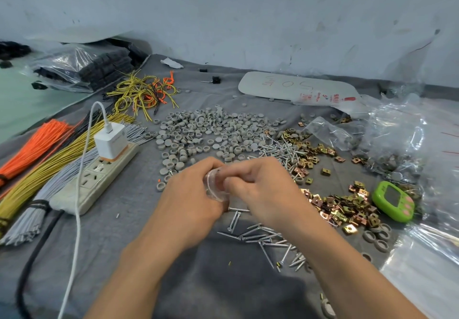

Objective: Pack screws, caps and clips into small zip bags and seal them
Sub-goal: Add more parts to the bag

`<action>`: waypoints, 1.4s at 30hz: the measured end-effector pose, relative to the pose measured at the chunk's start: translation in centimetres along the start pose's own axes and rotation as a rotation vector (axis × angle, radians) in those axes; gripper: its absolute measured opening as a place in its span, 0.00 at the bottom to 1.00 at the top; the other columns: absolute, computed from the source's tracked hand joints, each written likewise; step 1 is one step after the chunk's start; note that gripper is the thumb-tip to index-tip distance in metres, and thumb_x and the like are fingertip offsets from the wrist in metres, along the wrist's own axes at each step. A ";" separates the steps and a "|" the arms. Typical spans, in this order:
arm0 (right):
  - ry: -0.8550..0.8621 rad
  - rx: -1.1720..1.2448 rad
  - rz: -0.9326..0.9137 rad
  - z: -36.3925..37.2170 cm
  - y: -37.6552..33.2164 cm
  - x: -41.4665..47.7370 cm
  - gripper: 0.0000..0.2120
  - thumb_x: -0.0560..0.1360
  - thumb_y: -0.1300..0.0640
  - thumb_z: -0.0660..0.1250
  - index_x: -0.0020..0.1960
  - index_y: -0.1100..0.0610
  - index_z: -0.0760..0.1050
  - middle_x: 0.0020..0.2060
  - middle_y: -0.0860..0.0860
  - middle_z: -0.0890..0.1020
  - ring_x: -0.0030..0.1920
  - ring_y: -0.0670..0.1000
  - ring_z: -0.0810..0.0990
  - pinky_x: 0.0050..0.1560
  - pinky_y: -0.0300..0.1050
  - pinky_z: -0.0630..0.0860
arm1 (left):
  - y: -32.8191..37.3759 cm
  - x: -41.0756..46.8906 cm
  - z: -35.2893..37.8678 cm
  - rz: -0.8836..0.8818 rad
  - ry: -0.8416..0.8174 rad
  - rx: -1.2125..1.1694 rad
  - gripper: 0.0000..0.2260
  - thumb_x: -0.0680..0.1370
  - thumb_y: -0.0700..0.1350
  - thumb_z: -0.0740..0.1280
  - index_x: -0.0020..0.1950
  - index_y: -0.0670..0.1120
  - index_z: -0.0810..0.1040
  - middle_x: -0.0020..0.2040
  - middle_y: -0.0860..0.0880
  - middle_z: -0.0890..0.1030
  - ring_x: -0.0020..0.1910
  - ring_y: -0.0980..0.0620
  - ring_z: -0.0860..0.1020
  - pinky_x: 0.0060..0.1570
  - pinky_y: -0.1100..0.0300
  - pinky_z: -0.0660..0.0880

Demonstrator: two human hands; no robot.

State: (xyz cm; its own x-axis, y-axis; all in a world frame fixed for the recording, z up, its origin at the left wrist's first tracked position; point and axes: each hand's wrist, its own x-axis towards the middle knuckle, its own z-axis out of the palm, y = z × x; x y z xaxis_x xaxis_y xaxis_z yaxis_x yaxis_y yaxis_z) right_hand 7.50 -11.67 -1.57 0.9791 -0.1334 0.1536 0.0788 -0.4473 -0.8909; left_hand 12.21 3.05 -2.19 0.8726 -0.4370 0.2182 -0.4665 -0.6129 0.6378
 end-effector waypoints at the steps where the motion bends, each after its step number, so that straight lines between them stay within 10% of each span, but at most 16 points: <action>1: 0.107 0.067 0.035 -0.5 0.3 -0.1 0.17 0.75 0.66 0.70 0.37 0.46 0.86 0.34 0.43 0.86 0.27 0.40 0.78 0.31 0.36 0.74 | -0.1 0.0 -0.1 -0.001 0.017 -0.007 0.12 0.70 0.43 0.76 0.48 0.56 0.78 0.39 0.61 0.81 0.46 0.64 0.75 0.39 0.74 0.68; 5: 0.376 -0.335 0.159 -3.8 2.3 0.1 0.11 0.77 0.58 0.72 0.55 0.45 0.86 0.43 0.40 0.87 0.31 0.38 0.79 0.38 0.29 0.76 | -0.4 -0.1 -0.4 -0.038 0.023 -0.008 0.19 0.70 0.47 0.78 0.54 0.62 0.76 0.44 0.63 0.81 0.47 0.64 0.76 0.41 0.73 0.68; 9: 0.042 -0.786 0.355 -4.7 3.9 -0.3 0.26 0.81 0.51 0.66 0.78 0.49 0.66 0.67 0.52 0.79 0.57 0.55 0.80 0.64 0.55 0.77 | -0.1 0.0 -0.2 -0.024 -0.010 -0.022 0.23 0.71 0.48 0.78 0.59 0.66 0.73 0.49 0.62 0.81 0.48 0.61 0.77 0.42 0.69 0.67; 12: -0.016 -0.838 0.330 -4.5 4.1 -0.4 0.20 0.81 0.51 0.64 0.73 0.49 0.71 0.64 0.49 0.76 0.63 0.56 0.75 0.63 0.56 0.75 | 0.4 0.0 -0.1 0.001 -0.023 -0.029 0.24 0.71 0.48 0.78 0.57 0.68 0.71 0.50 0.62 0.80 0.49 0.62 0.76 0.44 0.61 0.69; 21: 0.021 -0.803 0.297 -5.4 3.9 -1.0 0.02 0.78 0.49 0.72 0.49 0.43 0.79 0.40 0.43 0.80 0.36 0.46 0.79 0.32 0.42 0.73 | 0.6 0.1 0.5 -0.005 -0.074 -0.010 0.27 0.69 0.47 0.79 0.54 0.67 0.66 0.47 0.67 0.79 0.47 0.73 0.74 0.36 0.71 0.70; 32: 0.049 -0.750 0.291 -6.6 3.2 -2.8 0.08 0.82 0.49 0.66 0.55 0.39 0.83 0.46 0.44 0.85 0.44 0.51 0.82 0.49 0.49 0.81 | 0.5 0.4 1.4 -0.005 -0.084 0.015 0.24 0.74 0.46 0.77 0.54 0.67 0.66 0.49 0.79 0.72 0.45 0.76 0.73 0.33 0.76 0.70; 42: 0.159 -0.544 0.305 -7.9 4.3 -2.9 0.10 0.80 0.53 0.70 0.58 0.42 0.83 0.48 0.41 0.87 0.47 0.44 0.85 0.54 0.48 0.83 | 0.2 0.7 1.3 -0.102 -0.069 0.082 0.26 0.72 0.45 0.78 0.55 0.67 0.66 0.45 0.57 0.81 0.38 0.57 0.79 0.39 0.54 0.79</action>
State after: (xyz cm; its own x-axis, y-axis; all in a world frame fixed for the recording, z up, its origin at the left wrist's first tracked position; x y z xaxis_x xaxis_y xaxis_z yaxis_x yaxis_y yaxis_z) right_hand 3.51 -20.21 -2.51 0.8997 -0.4358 0.0264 -0.3455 -0.7476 -0.5671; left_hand 12.51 1.79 -2.86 0.9053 -0.4122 0.1028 -0.3889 -0.7065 0.5913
